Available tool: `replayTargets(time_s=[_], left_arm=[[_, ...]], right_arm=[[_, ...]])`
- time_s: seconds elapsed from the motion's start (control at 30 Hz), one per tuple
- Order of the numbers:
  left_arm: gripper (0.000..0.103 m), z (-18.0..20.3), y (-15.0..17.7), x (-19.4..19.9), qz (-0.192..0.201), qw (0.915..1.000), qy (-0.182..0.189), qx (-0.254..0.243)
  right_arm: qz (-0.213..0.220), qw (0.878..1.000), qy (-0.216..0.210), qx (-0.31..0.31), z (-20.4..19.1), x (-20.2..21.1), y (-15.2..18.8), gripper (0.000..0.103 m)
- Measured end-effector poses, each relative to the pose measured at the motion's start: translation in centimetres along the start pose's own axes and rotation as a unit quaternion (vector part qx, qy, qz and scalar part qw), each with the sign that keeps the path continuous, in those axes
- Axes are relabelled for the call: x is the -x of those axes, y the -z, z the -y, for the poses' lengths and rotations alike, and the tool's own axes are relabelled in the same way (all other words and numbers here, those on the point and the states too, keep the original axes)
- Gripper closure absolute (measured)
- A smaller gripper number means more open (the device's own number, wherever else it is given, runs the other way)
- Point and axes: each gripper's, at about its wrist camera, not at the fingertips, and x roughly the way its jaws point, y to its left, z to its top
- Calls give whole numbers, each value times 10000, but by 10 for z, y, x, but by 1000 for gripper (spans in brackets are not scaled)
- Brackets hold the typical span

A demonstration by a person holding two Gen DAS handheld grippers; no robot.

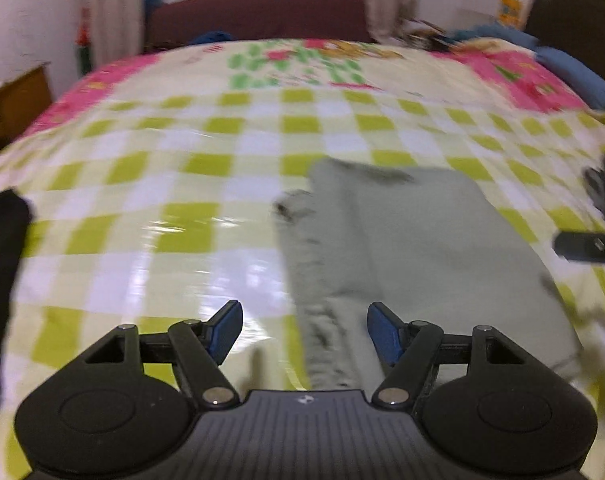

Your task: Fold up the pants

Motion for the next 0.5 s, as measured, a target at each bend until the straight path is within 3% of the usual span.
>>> replayTargets(time_s=[0.2, 0.23, 0.4, 0.5], left_arm=[[22, 16, -23, 10, 364, 9990, -202, -191], [22, 23, -28, 5, 390, 9988, -182, -215], [22, 55, -47, -36, 420, 9978, -148, -494], [22, 57, -55, -68, 190, 9961, -488, -708]], right_arm=[[-71, 9990, -439, -105, -14, -7, 15, 68], [-255, 9984, -498, -91, -15, -13, 19, 68], [-361, 9974, -613, 150, -19, -18, 23, 68], [-531, 9959, -726, 106, -12, -30, 31, 68]])
